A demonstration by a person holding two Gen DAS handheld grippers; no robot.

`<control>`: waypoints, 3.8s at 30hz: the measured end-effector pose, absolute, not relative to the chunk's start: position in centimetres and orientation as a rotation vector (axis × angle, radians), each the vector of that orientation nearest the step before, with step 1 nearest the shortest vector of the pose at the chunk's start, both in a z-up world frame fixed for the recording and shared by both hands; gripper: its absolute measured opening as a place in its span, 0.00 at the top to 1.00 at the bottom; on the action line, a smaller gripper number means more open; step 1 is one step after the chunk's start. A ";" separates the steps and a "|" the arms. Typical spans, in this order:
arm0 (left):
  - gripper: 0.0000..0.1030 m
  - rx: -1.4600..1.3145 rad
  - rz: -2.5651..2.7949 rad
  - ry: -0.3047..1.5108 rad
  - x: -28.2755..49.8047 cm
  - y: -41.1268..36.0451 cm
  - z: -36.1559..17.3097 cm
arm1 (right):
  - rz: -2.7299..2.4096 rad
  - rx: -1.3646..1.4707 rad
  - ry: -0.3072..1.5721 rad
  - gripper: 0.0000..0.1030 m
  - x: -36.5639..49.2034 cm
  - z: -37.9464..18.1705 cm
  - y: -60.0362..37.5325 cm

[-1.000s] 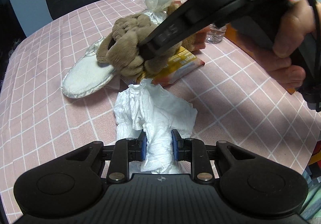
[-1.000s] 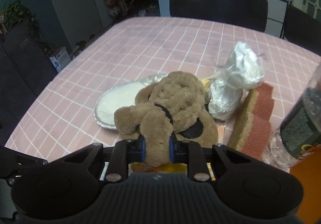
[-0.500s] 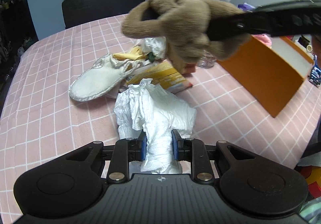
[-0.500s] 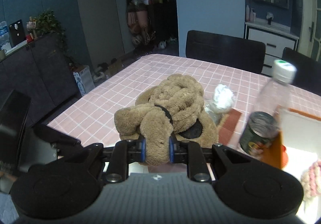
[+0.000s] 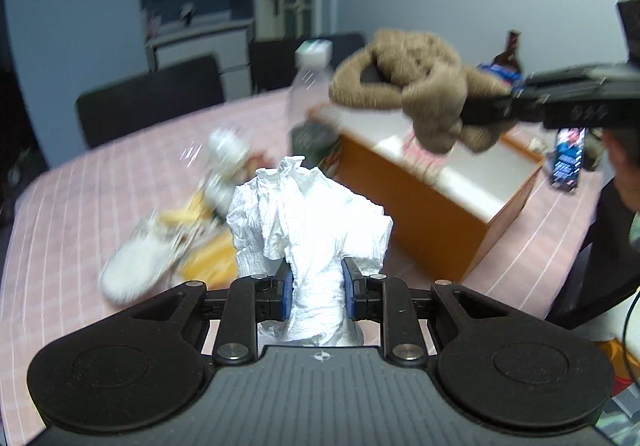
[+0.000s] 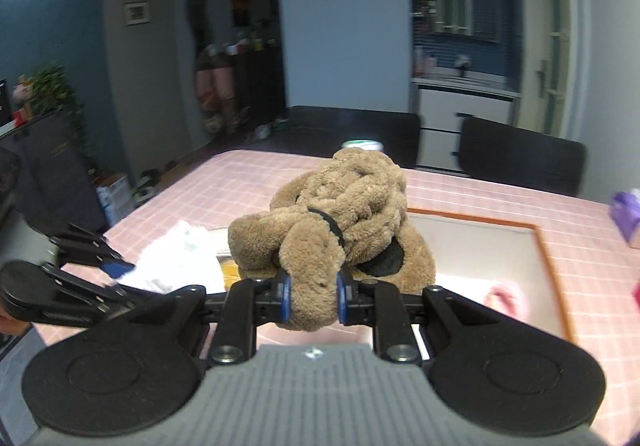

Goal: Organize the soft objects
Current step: 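Carry the tissue and plush dog into the orange box while opening both grippers, then withdraw both grippers from the box back toward the table items, then grasp the yellow snack packet with the left gripper while the right gripper grasps the brown sponge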

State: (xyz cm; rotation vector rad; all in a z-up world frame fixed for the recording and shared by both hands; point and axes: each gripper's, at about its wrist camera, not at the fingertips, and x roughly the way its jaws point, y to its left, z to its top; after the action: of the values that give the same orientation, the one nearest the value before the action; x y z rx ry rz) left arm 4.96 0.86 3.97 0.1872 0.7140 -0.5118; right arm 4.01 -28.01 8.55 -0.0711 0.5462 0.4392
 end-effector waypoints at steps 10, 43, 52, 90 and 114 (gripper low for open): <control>0.74 0.218 -0.681 0.595 6.8 -8.5 8.5 | 0.268 -0.128 0.629 0.81 4.8 8.7 -35.6; 0.73 0.509 -0.578 0.956 21.9 -24.2 -2.4 | 0.317 -0.466 1.083 0.80 18.9 -2.1 -36.2; 0.61 0.574 -0.553 1.014 23.0 -25.8 -4.6 | 0.315 -0.438 1.122 0.73 18.9 -2.7 -36.5; 0.39 0.173 -0.524 0.592 10.3 -9.3 2.0 | 0.278 -0.326 0.735 0.35 9.0 4.2 -28.8; 0.36 0.123 -0.312 0.653 8.5 5.4 -2.9 | 0.518 -0.323 0.835 0.35 12.1 -0.5 -16.9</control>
State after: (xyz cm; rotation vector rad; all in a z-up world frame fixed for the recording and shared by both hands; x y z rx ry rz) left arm 8.46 5.35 -2.86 0.1233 0.6530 -0.3119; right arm 12.06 -16.86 -0.52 -0.3232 0.8347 0.5176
